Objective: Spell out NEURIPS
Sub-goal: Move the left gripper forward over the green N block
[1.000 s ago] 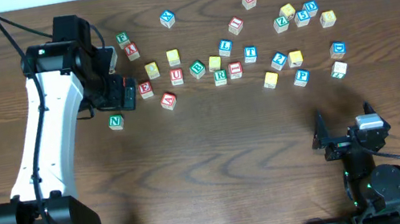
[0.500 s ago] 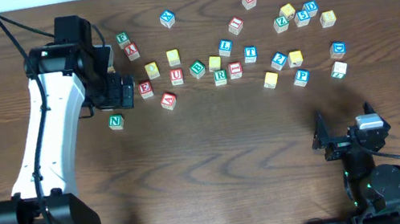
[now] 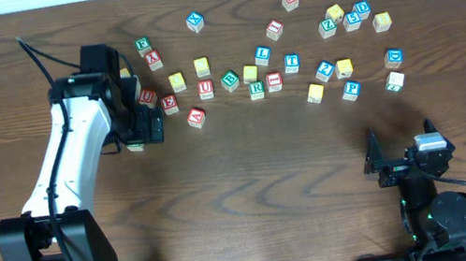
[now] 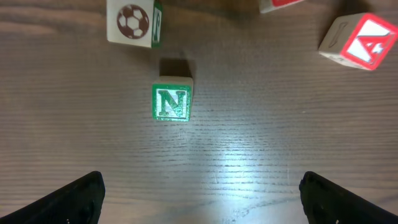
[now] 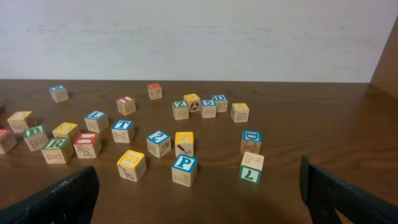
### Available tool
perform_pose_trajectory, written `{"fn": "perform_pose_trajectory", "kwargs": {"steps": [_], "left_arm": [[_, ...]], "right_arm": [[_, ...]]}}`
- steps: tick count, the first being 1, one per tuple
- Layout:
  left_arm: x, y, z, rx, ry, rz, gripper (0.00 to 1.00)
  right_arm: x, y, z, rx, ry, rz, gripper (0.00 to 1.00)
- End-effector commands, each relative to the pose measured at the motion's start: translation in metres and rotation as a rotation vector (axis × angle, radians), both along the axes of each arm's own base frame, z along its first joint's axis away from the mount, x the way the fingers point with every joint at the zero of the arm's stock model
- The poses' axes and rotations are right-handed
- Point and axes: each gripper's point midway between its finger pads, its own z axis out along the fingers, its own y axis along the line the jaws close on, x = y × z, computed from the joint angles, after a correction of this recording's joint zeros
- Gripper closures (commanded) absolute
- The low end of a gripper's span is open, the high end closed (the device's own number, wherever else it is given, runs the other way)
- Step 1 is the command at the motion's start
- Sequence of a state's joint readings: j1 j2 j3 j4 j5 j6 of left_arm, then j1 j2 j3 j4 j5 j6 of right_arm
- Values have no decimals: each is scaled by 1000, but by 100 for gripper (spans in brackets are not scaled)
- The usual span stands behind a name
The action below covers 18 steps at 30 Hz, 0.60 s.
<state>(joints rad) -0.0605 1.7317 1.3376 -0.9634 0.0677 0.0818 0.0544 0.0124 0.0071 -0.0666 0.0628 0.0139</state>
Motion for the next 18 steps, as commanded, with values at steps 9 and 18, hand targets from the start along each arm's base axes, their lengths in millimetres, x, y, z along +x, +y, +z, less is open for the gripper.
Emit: {"fn": "perform_pose_trajectory", "kwargs": {"steps": [9,18], "left_arm": [[-11,5,-37,14,11,27,1],[4,4,-37,14,-53,8,2]], "right_arm": [[0,-1,-1,-8,1,-4,1],[0,-1,-1,-8,1,-4,1]]}}
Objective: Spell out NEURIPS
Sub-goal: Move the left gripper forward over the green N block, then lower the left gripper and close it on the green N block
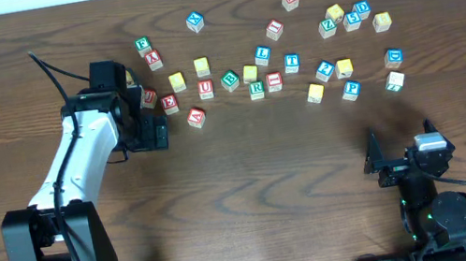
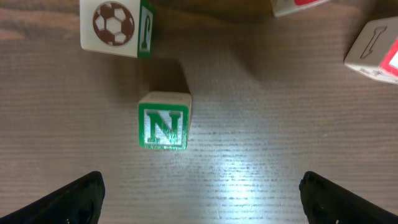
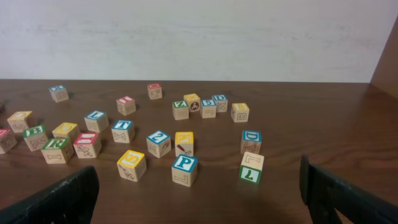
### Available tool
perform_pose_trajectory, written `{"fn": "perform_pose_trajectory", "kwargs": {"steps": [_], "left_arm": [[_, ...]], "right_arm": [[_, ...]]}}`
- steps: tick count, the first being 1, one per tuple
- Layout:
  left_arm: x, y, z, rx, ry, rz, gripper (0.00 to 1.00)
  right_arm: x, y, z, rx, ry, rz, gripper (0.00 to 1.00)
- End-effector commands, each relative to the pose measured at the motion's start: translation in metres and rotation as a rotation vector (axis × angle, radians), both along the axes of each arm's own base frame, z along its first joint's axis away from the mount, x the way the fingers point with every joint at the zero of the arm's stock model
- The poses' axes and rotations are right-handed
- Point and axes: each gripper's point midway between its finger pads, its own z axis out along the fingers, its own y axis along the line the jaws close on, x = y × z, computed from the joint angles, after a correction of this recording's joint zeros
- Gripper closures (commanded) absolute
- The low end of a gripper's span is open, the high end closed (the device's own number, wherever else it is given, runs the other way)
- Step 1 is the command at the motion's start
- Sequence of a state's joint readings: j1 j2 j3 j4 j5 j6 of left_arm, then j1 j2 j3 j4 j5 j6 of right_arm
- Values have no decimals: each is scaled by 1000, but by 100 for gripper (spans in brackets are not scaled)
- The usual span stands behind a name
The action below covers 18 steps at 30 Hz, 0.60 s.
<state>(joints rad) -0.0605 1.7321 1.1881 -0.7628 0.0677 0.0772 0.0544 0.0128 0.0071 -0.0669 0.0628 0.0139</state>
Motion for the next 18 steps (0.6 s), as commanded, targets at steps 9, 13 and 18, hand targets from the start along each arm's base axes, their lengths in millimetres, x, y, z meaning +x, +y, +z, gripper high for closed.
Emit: {"fn": "perform_pose_trajectory", "kwargs": {"steps": [9,13,18], "left_arm": [[8,9,-13,32,-6,12,2],[4,16,-30,35,47,28,1],[3,26,-42,34,77,56,2]], "right_arm": [[0,-1,-1,-8,0,-5,1],[0,-1,-1,-8,0,-4,1],[0,-1,-1,-8,0,-5,1]]}}
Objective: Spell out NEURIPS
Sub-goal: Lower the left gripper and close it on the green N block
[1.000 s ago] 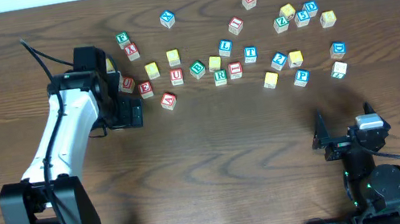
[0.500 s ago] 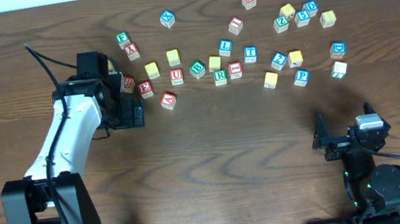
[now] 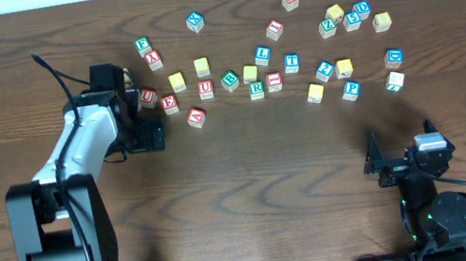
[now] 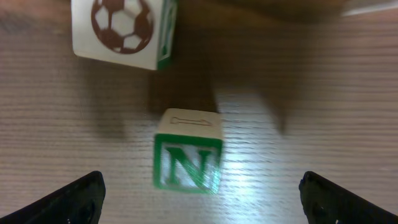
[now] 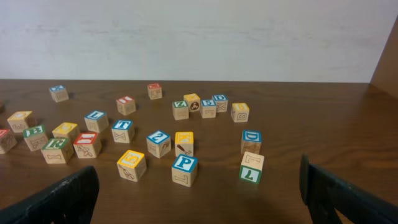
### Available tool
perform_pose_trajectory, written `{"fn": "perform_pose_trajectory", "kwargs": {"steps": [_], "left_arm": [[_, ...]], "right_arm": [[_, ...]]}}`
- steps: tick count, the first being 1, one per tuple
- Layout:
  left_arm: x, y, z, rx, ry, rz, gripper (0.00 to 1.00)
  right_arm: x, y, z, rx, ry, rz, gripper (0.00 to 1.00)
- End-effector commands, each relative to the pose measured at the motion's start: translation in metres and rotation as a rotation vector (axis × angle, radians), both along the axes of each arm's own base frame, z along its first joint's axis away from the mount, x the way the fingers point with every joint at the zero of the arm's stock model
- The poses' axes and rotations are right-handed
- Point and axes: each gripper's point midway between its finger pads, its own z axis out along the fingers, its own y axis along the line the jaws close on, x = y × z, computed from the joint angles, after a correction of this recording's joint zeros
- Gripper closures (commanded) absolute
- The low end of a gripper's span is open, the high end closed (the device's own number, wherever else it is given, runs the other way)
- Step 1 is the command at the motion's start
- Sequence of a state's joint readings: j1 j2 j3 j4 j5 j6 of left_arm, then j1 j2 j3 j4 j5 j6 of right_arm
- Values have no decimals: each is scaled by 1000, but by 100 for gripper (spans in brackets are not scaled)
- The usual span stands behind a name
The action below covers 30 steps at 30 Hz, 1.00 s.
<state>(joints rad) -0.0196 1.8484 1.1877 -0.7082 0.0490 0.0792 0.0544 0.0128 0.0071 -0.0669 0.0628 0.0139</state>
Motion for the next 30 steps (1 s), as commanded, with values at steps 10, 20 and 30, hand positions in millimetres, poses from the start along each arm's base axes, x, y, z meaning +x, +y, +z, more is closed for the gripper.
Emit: {"fn": "perform_pose_trajectory", "kwargs": {"steps": [10,20,30], "left_arm": [[7,11,-5,12,-23,21,6],[10,10,-5,8,-37,21,18],[11,10,-5,5,-37,21,44]], "right_arm": [[0,-1,-1,-8,0,-4,1],[0,-1,0,-8,0,-4,1],[0,-1,-1,-8,0,-4,1]]}}
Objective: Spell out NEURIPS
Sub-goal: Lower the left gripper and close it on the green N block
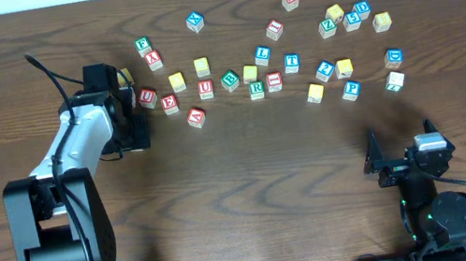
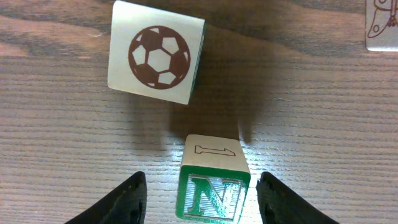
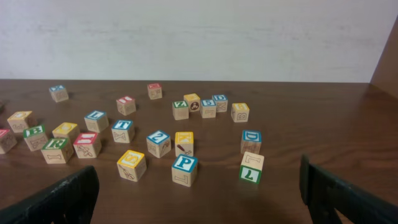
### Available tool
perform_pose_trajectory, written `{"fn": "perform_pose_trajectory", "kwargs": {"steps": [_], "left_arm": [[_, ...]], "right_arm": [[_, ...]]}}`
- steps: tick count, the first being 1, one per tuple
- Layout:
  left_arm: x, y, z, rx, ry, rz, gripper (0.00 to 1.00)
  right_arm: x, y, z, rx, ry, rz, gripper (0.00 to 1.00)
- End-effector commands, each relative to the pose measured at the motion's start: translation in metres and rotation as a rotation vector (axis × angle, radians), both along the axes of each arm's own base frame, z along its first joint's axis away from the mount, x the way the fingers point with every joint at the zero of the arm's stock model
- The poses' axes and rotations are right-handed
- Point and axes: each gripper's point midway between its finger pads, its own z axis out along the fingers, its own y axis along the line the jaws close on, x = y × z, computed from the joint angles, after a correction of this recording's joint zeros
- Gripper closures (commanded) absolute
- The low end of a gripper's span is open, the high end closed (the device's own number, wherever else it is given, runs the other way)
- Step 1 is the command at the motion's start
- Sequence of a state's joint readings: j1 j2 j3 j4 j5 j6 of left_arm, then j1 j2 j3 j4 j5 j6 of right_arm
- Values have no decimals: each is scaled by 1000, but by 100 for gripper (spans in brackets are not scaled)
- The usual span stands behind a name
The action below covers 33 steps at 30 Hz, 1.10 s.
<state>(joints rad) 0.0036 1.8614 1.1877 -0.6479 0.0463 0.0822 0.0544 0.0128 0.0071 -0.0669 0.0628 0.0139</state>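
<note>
In the left wrist view the green N block (image 2: 213, 185) stands on the table between the fingers of my left gripper (image 2: 204, 198). The gripper is open, with a gap showing on each side of the block. Overhead, the left gripper (image 1: 134, 133) covers the N block at the left end of the scattered letters. Further letters lie loose: red E (image 1: 170, 104), red U (image 1: 205, 89), green R (image 1: 257, 89) and blue P (image 1: 351, 89). My right gripper (image 1: 406, 158) rests open near the front right, holding nothing.
A block with a soccer-ball face (image 2: 155, 53) sits just beyond the N block. Several other letter blocks spread across the back of the table, among them L (image 3: 251, 169), D (image 3: 251, 138) and T (image 3: 122, 127). The table's far edge meets a white wall.
My left gripper's fingers have come in from the frame's edges to either side of the N block, and the block now sits lower in the wrist view, between them. The right arm is unchanged.
My left gripper hung wide open with the N block small ahead of it. At each later moment the block looked larger and nearer the fingers. Now the narrowed fingers stand on both sides of it. The right gripper stayed parked and open throughout.
</note>
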Motion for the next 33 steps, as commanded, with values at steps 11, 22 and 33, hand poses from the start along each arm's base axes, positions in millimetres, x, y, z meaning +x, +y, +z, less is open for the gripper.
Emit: {"fn": "perform_pose_trajectory", "kwargs": {"steps": [11,22,33], "left_arm": [[-4,-6,-3,-37,15,-6,44],[-9,-7,-4,-47,34,-7,44],[-15,-7,-12,-47,40,-7,44]], "right_arm": [[0,-1,-1,-8,0,-4,1],[0,-1,-1,-8,0,-4,1],[0,-1,-1,-8,0,-4,1]]}}
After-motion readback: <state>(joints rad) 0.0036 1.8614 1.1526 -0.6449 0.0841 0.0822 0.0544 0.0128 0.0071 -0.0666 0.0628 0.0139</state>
